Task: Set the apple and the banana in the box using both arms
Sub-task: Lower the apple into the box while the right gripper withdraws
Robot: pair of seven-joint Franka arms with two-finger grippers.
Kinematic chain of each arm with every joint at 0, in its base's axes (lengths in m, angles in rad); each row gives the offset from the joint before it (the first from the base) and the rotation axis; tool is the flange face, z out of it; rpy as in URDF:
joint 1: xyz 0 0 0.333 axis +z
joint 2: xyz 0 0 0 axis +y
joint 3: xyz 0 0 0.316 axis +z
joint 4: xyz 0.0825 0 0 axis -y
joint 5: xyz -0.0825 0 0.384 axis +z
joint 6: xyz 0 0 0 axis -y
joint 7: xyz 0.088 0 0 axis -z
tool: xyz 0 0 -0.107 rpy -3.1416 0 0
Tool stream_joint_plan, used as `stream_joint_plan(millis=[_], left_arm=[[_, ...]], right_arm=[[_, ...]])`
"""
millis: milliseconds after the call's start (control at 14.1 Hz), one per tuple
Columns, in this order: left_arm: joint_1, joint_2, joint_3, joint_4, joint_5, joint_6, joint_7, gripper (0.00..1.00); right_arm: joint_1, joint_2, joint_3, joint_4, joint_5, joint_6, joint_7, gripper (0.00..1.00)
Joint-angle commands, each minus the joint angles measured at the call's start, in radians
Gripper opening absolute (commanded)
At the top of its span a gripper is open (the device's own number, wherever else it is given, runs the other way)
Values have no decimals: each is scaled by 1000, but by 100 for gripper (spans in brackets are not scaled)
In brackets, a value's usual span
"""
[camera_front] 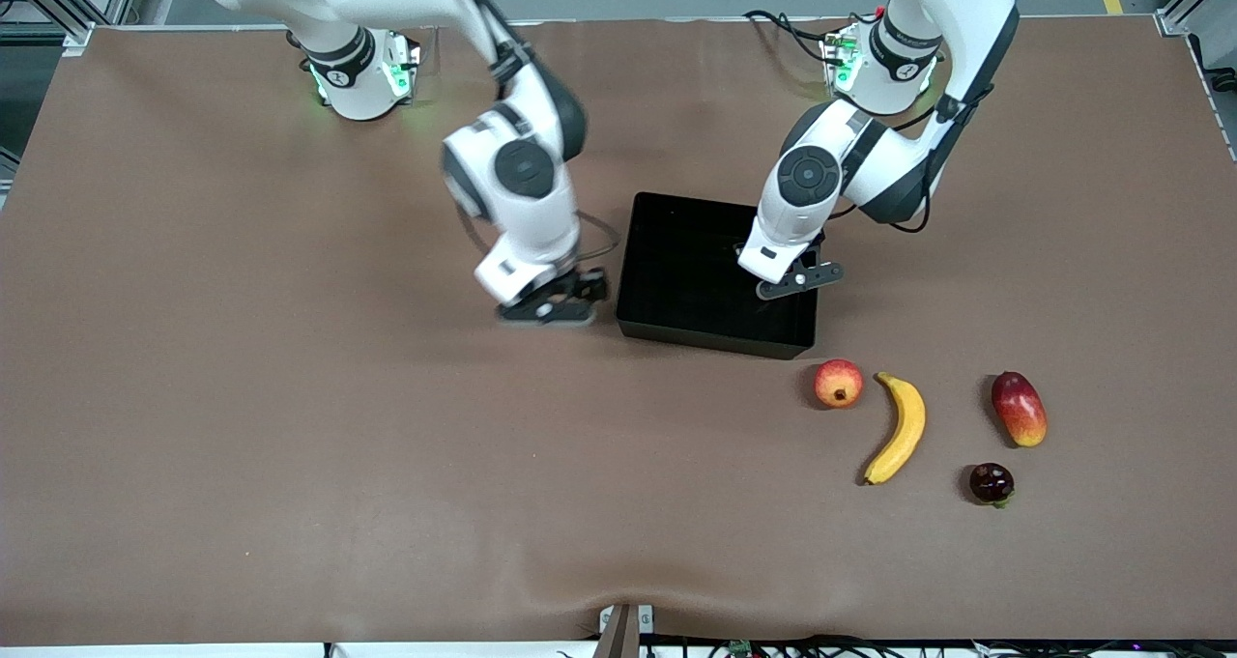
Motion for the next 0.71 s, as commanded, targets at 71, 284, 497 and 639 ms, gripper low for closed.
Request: stream_joint_plan(millis=[71, 284, 497, 639], left_arm=[[-9, 34, -3, -4, 43, 45, -3, 0], [-10, 63, -3, -3, 54, 90, -3, 0], [-9, 83, -3, -3, 89, 108, -3, 0], [-10, 91, -3, -3, 89, 111, -3, 0]], right_arm=[[-170, -44, 16, -11, -15, -39, -230, 100], [-266, -52, 15, -15, -16, -86, -316, 100], [-358, -52, 16, 0, -16, -137, -366, 100], [-361, -49, 15, 7, -16, -166, -365, 100]])
